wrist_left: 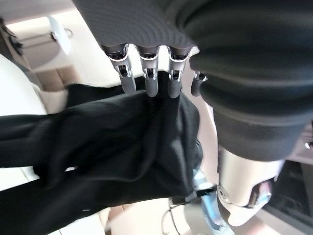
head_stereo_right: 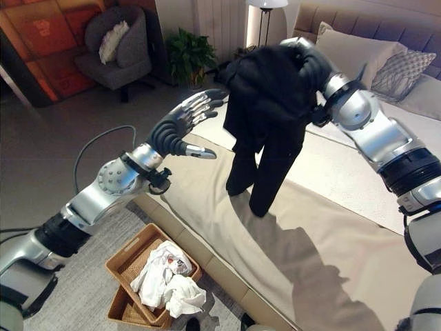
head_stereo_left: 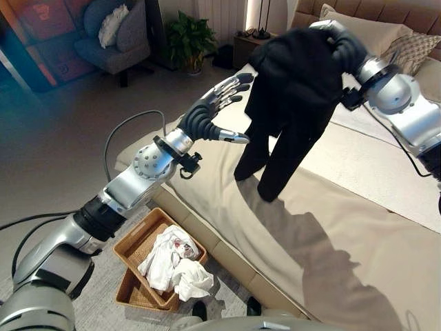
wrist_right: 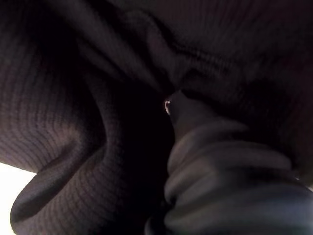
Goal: Pick up clothes into the bucket
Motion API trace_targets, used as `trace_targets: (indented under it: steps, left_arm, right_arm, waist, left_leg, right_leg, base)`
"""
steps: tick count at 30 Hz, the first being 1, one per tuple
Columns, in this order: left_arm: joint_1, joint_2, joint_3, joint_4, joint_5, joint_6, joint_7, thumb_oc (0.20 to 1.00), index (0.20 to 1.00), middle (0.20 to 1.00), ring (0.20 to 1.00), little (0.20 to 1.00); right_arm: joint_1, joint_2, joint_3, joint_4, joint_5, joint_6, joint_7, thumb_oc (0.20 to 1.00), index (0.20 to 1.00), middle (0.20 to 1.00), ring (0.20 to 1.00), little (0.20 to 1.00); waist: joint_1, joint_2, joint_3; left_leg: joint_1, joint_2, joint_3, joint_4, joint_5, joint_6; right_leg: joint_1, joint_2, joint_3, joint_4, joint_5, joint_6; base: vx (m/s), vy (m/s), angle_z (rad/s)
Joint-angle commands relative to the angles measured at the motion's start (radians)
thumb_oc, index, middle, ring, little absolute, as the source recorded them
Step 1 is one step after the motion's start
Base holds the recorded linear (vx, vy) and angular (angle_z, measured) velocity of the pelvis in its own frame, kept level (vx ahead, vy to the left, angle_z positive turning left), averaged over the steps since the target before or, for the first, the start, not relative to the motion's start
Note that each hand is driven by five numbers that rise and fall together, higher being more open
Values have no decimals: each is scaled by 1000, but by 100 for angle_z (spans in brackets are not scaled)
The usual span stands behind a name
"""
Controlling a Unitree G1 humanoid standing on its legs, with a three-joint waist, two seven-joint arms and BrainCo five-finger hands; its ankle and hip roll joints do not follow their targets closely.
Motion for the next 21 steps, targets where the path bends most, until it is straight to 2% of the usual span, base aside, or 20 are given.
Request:
trace_targets:
  steps: [1, 9, 17, 21]
  left_arm:
    - [-42, 14, -9, 65, -18, -31, 11, 1000, 1000, 1000, 1000, 1000]
    - [-95, -52, -57, 170, 100, -9, 40, 1000, 1000, 1000, 1000, 1000]
    - [-28, -211, 17, 305, 223, 16, 96, 1000, 1000, 1000, 1000, 1000]
    - [-15, -245, 29, 326, 270, 26, 106, 1000, 1000, 1000, 1000, 1000]
  right_arm:
    - [-57, -72, 8, -36, 45, -14, 11, 200, 200, 200, 200, 200]
    - [-17, -51, 9, -207, 130, -31, 58, 200, 200, 200, 200, 200]
    - [102, 47, -150, -434, 221, -72, 72, 200, 200, 200, 200, 200]
    - [120, 83, -185, -477, 246, -81, 71, 200, 200, 200, 200, 200]
  waist:
    - [28, -63, -95]
    - [33, -62, -97]
    - [31, -57, -90]
    - [31, -56, -88]
  left_leg:
    - [-29, -10, -25, 96, -101, -8]
    - [-18, -11, -32, 91, -102, -4]
    - [-9, -14, -35, 88, -108, 8]
    - [-8, -14, -36, 89, -111, 11]
  right_leg:
    - [8, -74, -48, 79, -66, 76]
    - [22, -76, -54, 79, -70, 79]
    - [24, -78, -47, 82, -75, 80]
    - [23, -80, -44, 83, -75, 80]
  base:
    - [0, 0, 0]
    - [-2, 0, 1]
    - [0, 0, 0]
    - [0, 4, -1]
